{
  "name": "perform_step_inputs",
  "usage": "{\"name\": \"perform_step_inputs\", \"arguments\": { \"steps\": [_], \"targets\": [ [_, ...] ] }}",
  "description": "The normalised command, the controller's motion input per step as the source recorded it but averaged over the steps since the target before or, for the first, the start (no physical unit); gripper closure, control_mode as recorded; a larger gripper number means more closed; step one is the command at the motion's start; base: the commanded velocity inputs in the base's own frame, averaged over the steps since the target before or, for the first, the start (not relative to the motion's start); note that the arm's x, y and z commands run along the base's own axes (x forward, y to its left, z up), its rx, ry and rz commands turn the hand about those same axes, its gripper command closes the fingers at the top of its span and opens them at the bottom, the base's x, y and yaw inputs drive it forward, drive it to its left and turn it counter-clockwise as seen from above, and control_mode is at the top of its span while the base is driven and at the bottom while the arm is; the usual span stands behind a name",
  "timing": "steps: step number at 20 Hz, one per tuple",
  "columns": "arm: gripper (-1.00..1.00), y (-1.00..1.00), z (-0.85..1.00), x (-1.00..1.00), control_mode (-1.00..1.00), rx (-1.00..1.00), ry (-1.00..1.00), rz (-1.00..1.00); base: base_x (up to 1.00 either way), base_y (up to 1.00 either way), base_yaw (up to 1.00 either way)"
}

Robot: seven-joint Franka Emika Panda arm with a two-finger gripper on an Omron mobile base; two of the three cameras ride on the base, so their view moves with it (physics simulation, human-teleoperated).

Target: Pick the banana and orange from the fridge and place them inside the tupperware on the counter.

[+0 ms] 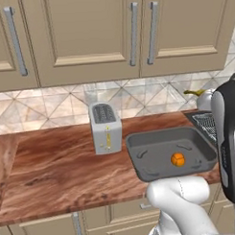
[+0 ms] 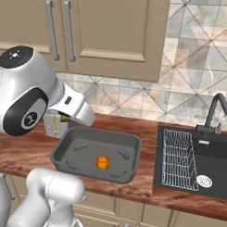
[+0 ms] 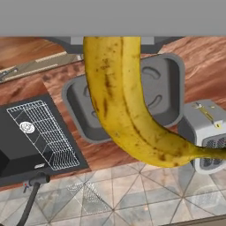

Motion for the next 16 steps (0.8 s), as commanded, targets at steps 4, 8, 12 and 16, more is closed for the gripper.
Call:
{"name": "perform_step_inputs", "arguments": {
  "steps": [4, 8, 12, 16],
  "targets": [
    [1.00, -0.04, -0.45, 0.00, -1.00, -0.02, -0.24, 0.00, 0.00, 0.00, 0.00],
    [1.00, -0.14, -0.51, 0.00, -1.00, -0.01, 0.01, 0.14, 0.00, 0.00, 0.00],
    [1.00, -0.04, -0.36, 0.12, -1.00, -0.20, 0.51, 0.48, 0.00, 0.00, 0.00],
    [1.00, 0.00, -0.15, 0.51, -1.00, -0.21, 0.88, 0.56, 0.00, 0.00, 0.00]
  ]
}}
